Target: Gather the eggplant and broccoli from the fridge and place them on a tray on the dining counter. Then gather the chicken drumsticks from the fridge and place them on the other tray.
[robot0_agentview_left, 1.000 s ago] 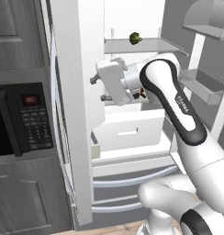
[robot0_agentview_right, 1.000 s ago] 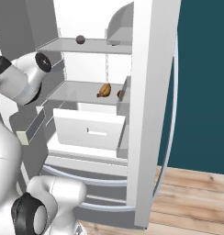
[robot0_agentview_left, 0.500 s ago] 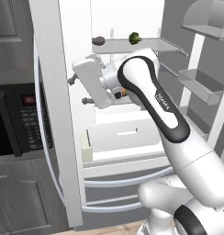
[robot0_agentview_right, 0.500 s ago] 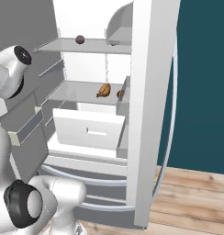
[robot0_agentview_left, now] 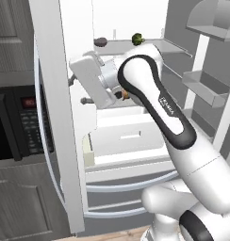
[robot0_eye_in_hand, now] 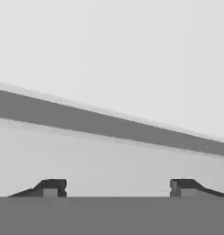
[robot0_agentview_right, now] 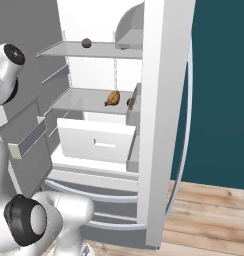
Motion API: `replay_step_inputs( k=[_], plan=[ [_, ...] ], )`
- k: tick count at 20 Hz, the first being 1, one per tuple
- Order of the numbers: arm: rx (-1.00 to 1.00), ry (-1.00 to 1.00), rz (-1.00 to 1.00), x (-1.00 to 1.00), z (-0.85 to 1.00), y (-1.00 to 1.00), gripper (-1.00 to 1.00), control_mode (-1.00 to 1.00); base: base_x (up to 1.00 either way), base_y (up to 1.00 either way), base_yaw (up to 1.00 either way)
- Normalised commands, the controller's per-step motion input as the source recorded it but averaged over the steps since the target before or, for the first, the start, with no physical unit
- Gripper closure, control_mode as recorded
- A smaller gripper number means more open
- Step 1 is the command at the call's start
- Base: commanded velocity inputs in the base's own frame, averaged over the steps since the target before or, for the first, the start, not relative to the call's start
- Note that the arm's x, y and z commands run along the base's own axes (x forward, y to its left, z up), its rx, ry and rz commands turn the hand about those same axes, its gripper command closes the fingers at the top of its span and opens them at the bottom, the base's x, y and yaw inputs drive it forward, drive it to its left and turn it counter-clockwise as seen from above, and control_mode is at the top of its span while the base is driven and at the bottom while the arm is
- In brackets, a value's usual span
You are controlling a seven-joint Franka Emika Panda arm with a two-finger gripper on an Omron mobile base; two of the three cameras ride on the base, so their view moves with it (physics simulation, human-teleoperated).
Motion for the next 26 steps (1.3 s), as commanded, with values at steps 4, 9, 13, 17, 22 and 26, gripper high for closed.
replay_step_inputs(
  k=[4, 9, 13, 17, 22, 26],
  plan=[
    [-0.08, -0.12, 0.00, -0.44, 0.03, -0.34, -1.00, -1.00, 0.00, 0.00, 0.00],
    [-0.13, -0.10, -0.03, -0.23, 0.07, -0.60, -1.00, -1.00, 0.00, 0.00, 0.00],
    [-0.15, -0.08, -0.02, -0.11, 0.05, -0.80, -1.00, -1.00, 0.00, 0.00, 0.00],
    [-0.22, -0.08, -0.05, -0.11, 0.00, -0.74, -1.00, -1.00, 0.00, 0.00, 0.00],
    [-0.25, -0.12, -0.09, -0.16, -0.04, -0.64, -1.00, -1.00, 0.00, 0.00, 0.00],
    [-0.25, -0.13, -0.10, -0.13, -0.19, -0.60, -1.00, -1.00, 0.00, 0.00, 0.00]
  ],
)
